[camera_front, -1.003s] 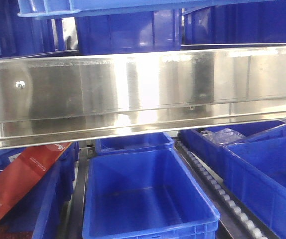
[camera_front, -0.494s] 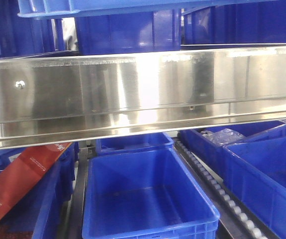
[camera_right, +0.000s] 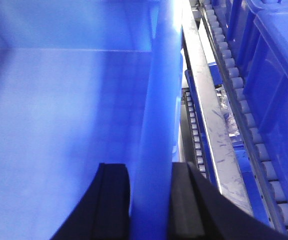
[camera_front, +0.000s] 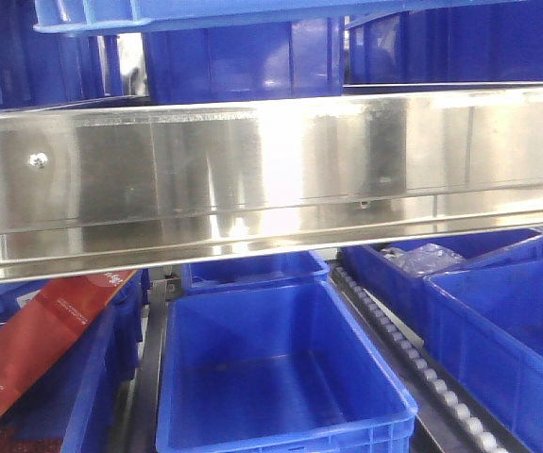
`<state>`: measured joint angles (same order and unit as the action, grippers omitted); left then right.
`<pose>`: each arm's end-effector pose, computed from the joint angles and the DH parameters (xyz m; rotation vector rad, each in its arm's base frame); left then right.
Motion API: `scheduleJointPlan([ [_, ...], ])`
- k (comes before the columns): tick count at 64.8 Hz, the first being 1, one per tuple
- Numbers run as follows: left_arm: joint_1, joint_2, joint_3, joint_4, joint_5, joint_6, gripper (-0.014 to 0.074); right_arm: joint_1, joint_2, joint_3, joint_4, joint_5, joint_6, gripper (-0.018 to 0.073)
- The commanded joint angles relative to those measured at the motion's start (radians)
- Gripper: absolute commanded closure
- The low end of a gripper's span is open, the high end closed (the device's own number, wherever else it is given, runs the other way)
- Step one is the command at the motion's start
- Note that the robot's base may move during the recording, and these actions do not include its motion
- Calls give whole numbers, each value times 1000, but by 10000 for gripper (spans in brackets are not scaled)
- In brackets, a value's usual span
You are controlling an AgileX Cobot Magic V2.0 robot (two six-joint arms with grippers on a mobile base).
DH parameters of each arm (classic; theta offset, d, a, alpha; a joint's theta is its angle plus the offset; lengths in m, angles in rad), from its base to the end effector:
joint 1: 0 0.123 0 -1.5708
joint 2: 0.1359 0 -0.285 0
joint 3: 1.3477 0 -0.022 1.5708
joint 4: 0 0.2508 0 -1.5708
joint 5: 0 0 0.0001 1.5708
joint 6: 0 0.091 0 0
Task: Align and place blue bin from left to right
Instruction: 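Push the bin forward onto the upper shelf with both grippers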
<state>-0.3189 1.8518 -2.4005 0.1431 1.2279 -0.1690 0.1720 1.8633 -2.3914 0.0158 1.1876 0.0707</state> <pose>0.3638 -0.1072 0.5001 0.1359 2.1512 -0.1093 0.3810 0.0675 0.4956 -0.1109 2.1444 0.1608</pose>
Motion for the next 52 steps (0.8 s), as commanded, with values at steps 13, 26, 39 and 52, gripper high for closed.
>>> scheduleJointPlan([
  [13, -5, -2, -10, -102, -95, 27, 708, -26, -6, -19, -16, -82, -23, 622],
  [26, -5, 53, -6, -102, -55, 27, 708, -54, 62, -19, -16, -123, -27, 622],
  [39, -5, 103, -6, -69, -7, 27, 708, -54, 122, -19, -16, -148, -30, 622],
  [52, -5, 130, -6, -69, -7, 27, 616, -54, 154, -19, -16, -142, -34, 538],
])
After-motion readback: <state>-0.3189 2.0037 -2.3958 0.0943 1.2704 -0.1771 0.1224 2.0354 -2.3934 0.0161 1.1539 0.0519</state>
